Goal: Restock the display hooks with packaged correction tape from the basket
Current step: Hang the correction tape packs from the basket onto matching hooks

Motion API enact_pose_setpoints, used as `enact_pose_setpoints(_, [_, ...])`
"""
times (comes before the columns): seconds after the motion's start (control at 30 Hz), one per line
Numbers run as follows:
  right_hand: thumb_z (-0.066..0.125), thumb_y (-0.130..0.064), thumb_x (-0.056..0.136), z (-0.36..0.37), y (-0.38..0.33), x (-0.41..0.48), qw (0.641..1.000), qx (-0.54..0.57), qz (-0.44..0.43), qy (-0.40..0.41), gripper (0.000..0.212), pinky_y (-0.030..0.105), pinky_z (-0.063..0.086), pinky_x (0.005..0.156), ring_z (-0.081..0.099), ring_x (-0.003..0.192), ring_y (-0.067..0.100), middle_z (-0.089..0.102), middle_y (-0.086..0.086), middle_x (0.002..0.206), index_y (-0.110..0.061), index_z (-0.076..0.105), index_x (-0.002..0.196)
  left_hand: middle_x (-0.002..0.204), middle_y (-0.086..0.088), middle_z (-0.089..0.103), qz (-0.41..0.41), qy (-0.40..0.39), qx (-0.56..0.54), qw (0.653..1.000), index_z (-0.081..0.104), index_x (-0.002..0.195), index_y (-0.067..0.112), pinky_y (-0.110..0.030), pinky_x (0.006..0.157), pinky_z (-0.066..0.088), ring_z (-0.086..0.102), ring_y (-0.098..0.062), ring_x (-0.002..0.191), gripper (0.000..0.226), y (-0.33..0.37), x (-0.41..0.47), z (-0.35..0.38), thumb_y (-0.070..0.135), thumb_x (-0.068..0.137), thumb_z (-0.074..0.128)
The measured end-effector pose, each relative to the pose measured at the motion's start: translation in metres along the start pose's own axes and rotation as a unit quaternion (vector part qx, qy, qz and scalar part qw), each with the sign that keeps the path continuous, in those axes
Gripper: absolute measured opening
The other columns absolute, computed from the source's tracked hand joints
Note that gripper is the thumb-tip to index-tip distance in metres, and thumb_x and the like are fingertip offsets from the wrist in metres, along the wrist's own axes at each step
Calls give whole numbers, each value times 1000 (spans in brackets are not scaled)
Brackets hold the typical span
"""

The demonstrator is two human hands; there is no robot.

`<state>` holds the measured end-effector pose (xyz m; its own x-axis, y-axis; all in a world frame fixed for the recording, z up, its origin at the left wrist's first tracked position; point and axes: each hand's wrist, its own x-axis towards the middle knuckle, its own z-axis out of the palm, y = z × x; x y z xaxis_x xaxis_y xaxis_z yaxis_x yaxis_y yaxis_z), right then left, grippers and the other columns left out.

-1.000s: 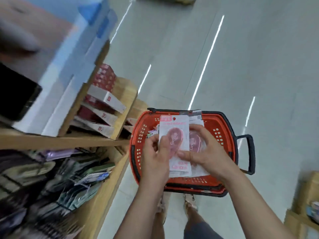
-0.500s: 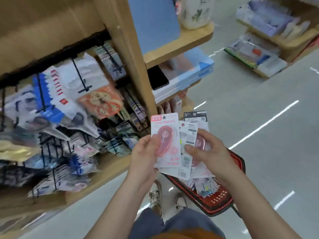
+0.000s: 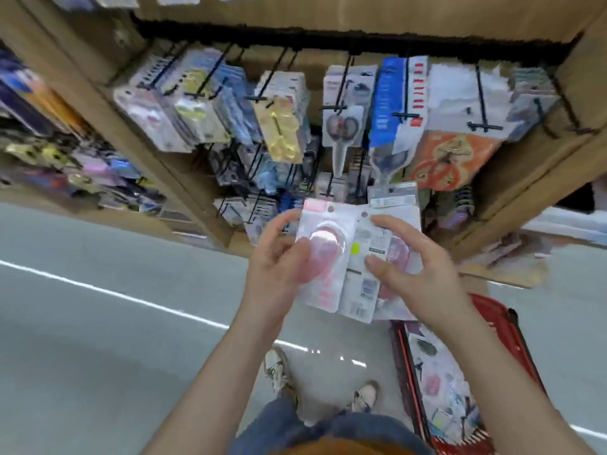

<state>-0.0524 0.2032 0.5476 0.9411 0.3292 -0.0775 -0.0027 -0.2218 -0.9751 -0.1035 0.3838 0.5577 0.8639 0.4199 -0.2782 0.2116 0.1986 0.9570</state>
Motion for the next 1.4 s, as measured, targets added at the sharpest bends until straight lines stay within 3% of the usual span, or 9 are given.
enact_pose_setpoints(0.2, [78, -6, 81, 95, -31, 42, 997, -30, -49, -53, 49, 2, 37, 91, 54, 105, -18, 61, -30, 115, -45, 63, 106, 79, 3, 70, -1, 23, -10, 1000, 58, 126, 23, -22, 56, 50, 62, -10, 68, 45, 21, 25, -99, -6, 92, 53])
enact_pose_setpoints(0.33, [79, -7, 81, 154, -52, 67, 994, -30, -73, -74, 47, 10, 40, 96, 57, 107, -12, 64, -37, 106, -44, 64, 107, 112, -8, 71, -30, 25, -35, 999, 57, 133, 27, -34, 67, 56, 69, -19, 91, 57, 38, 51, -163, -6, 87, 49])
enact_pose_setpoints(0.43, [80, -11, 81, 186, -69, 84, 993, -32, -88, -73, 45, 26, 43, 104, 59, 114, 1, 65, -26, 113, -41, 66, 110, 106, 0, 75, -38, 50, -50, 997, 72, 112, 30, -40, 77, 60, 71, -18, 93, 38, 57, 68, -194, 4, 93, 52])
enact_pose_setpoints(0.63, [77, -11, 83, 214, -96, 114, 992, -40, -104, -64, 40, 23, 51, 92, 56, 112, -3, 63, -12, 121, -40, 67, 109, 103, -5, 75, -18, 91, -56, 994, 68, 99, 19, -57, 94, 53, 71, -27, 99, 12, 89, 102, -222, 25, 98, 59])
enact_pose_setpoints(0.77, [78, -16, 84, 220, -107, 143, 987, -68, -129, -67, 43, 47, 49, 100, 53, 117, 4, 61, -32, 113, -49, 66, 109, 97, -3, 76, 30, 69, -63, 995, 65, 105, 16, -42, 76, 58, 73, -21, 89, 15, 114, 135, -228, 8, 97, 56])
enact_pose_setpoints(0.93, [77, -17, 84, 217, -124, 186, 977, -99, -181, -48, 46, 6, 36, 94, 51, 116, -5, 62, -12, 123, -54, 61, 107, 87, -1, 77, 85, 42, -63, 993, 68, 99, 18, -33, 66, 57, 72, -16, 74, 12, 161, 180, -215, 11, 97, 58])
enact_pose_setpoints(1.03, [77, -20, 84, 210, -132, 210, 973, -114, -197, -25, 46, 3, 33, 94, 49, 118, -4, 62, -12, 123, -56, 60, 108, 78, 0, 75, 136, 37, -44, 989, 70, 90, 16, -31, 62, 54, 67, -14, 64, 7, 186, 206, -198, 20, 93, 66])
enact_pose_setpoints(1.3, [78, -19, 84, 188, -148, 251, 971, -72, -228, 2, 43, 37, 44, 105, 53, 120, 4, 61, -31, 114, -53, 63, 108, 66, 8, 69, 272, 79, -55, 958, 69, 90, 12, -24, 55, 47, 58, -8, 58, 5, 234, 251, -163, 16, 93, 67])
enact_pose_setpoints(1.4, [78, -24, 83, 187, -150, 257, 975, -47, -218, -3, 40, 52, 50, 96, 56, 120, 10, 60, -30, 116, -50, 64, 111, 71, 8, 70, 293, 101, -53, 949, 69, 90, 16, -27, 62, 50, 61, -11, 67, 5, 235, 257, -162, 17, 94, 67])
